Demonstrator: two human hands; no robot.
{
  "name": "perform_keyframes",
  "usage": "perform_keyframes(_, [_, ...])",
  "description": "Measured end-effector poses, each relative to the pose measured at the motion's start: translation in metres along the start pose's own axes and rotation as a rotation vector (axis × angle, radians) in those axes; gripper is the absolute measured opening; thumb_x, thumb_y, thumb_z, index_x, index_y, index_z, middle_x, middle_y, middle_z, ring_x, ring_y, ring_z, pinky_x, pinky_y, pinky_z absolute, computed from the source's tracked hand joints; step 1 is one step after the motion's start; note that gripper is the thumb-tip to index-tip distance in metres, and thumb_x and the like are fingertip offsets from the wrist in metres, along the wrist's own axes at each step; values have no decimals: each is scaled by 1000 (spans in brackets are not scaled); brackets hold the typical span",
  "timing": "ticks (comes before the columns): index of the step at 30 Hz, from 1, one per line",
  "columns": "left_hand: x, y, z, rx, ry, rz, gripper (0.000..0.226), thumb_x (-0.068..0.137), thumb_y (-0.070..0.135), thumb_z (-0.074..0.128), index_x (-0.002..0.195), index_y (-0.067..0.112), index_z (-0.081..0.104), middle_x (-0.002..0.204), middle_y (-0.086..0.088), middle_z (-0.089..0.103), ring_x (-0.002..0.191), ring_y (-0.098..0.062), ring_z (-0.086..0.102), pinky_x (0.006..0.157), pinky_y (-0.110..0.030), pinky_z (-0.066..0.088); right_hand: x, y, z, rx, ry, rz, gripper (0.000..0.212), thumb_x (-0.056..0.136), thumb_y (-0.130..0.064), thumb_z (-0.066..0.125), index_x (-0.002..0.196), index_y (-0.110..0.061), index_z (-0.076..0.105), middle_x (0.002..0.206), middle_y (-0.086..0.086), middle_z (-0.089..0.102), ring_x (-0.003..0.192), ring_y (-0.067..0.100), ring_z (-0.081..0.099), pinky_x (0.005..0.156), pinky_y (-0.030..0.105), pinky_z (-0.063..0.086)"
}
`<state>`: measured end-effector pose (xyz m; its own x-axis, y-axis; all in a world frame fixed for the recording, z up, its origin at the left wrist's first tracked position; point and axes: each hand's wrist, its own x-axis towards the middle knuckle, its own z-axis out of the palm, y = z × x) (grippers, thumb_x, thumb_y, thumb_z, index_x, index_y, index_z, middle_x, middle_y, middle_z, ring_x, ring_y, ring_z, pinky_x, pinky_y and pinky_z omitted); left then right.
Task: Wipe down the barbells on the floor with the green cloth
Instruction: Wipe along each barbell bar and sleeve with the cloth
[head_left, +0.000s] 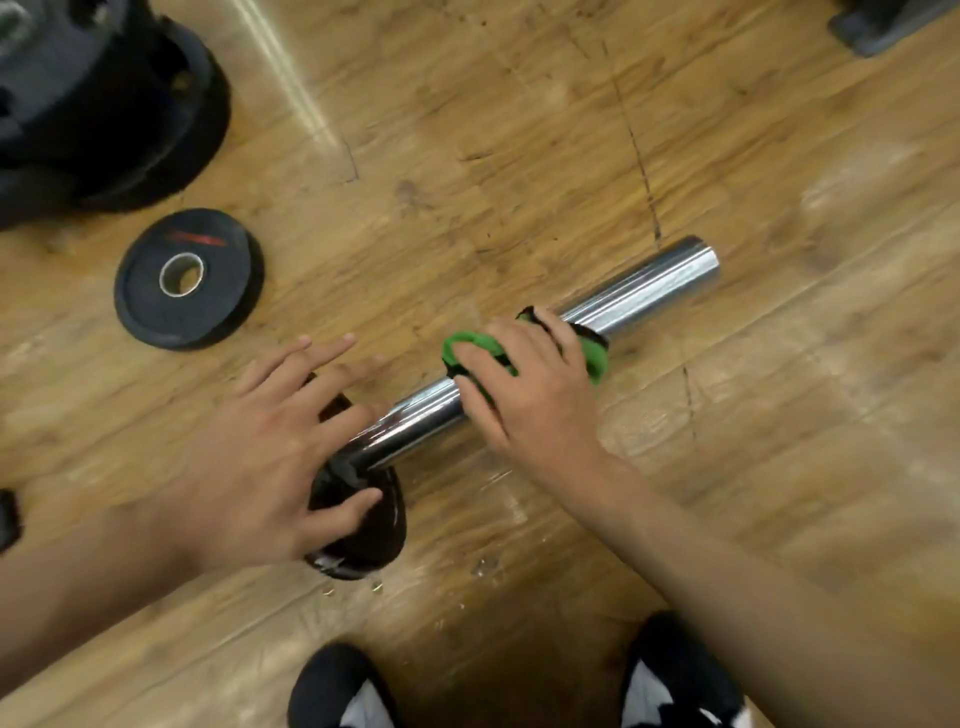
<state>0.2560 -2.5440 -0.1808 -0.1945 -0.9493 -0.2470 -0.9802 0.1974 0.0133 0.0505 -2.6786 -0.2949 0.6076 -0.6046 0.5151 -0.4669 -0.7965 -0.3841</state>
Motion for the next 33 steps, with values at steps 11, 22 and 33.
perform_keyframes(11, [-9, 19, 11, 75, 101, -124, 66, 88, 60, 53, 130, 12, 72, 157, -16, 50, 153, -40, 33, 124, -62, 25, 29, 90, -25, -173, 88, 189, 26, 104, -30, 56, 107, -11, 73, 104, 11, 67, 102, 31, 60, 117, 45, 32])
perform_keyframes(22, [-10, 7, 16, -57, 202, -129, 64, 91, 61, 50, 126, 13, 73, 154, -16, 53, 152, -41, 35, 123, -62, 25, 39, 69, -44, -220, -310, 276, 42, 107, -36, 33, 132, -19, 61, 127, 8, 60, 130, 30, 49, 126, 45, 10])
perform_keyframes(33, [1, -18, 22, -163, 304, -143, 62, 88, 60, 48, 121, 14, 73, 147, -13, 60, 147, -39, 43, 125, -56, 24, 32, 56, -47, -191, -520, -232, 47, 104, -18, 52, 150, -19, 49, 154, 16, 47, 149, 33, 38, 127, 51, 20])
